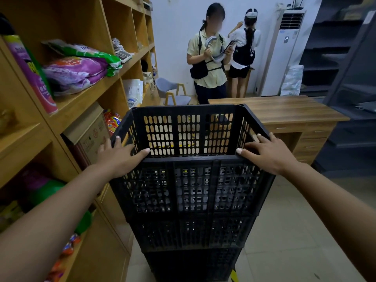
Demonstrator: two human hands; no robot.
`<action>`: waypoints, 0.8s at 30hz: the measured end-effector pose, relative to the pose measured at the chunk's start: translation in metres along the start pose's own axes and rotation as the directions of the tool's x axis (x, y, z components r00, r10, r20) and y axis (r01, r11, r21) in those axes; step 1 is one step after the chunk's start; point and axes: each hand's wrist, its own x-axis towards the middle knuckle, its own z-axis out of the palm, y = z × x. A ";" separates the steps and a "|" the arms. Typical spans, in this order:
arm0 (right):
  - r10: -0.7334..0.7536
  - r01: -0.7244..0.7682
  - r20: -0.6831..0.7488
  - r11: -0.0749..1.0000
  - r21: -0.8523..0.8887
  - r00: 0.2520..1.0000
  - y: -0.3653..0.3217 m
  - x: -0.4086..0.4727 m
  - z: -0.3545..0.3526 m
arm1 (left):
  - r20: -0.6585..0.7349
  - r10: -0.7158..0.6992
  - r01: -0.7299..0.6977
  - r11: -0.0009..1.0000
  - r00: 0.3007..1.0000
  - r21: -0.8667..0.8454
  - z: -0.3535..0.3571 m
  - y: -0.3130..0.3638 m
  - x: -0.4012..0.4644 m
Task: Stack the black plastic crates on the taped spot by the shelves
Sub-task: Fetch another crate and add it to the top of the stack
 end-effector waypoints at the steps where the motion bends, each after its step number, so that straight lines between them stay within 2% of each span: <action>1: -0.003 0.003 -0.018 1.000 -0.026 1.000 0.001 -0.003 0.003 | 0.004 0.001 -0.001 1.000 1.000 -0.021 0.004 0.000 -0.002; 12: 0.019 -0.023 -0.071 0.998 -0.051 0.997 -0.002 -0.006 0.010 | -0.036 0.006 -0.006 1.000 0.999 -0.012 0.012 0.002 -0.007; 24: 0.022 -0.023 -0.041 0.999 -0.042 0.999 -0.006 -0.005 0.004 | -0.017 -0.012 0.012 1.000 1.000 -0.004 0.009 0.006 -0.007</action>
